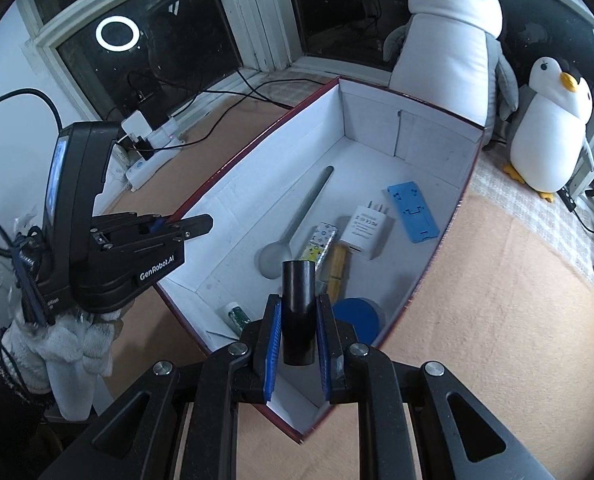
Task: Organize rigid objects
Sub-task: 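Lift the black cylinder and carry it over the box, then lower the black cylinder into the box beside the spoon and release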
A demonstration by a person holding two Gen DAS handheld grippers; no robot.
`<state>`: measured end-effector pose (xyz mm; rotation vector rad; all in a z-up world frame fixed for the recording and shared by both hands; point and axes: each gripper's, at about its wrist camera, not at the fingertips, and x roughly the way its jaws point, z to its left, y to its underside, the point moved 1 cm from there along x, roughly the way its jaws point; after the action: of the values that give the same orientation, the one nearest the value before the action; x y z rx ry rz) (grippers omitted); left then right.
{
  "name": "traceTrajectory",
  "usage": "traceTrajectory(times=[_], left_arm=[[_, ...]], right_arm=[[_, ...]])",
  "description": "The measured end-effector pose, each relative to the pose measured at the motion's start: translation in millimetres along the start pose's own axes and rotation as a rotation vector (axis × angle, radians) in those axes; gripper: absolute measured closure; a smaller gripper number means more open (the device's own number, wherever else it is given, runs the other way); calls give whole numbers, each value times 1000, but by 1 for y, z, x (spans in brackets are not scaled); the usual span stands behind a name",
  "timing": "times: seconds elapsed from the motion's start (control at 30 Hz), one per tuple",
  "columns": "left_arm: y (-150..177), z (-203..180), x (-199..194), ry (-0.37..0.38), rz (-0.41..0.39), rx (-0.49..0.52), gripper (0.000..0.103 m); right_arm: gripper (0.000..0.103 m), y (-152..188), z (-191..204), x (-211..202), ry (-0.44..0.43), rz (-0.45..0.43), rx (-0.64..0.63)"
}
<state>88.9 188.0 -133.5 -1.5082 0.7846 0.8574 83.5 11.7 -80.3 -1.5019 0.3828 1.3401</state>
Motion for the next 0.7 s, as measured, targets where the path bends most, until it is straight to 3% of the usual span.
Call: traceTrajectory(times=[0.7], left_arm=[[0, 1, 2, 26, -11, -3, 96]], right_arm=[[88, -9, 11, 35, 9, 47, 19]])
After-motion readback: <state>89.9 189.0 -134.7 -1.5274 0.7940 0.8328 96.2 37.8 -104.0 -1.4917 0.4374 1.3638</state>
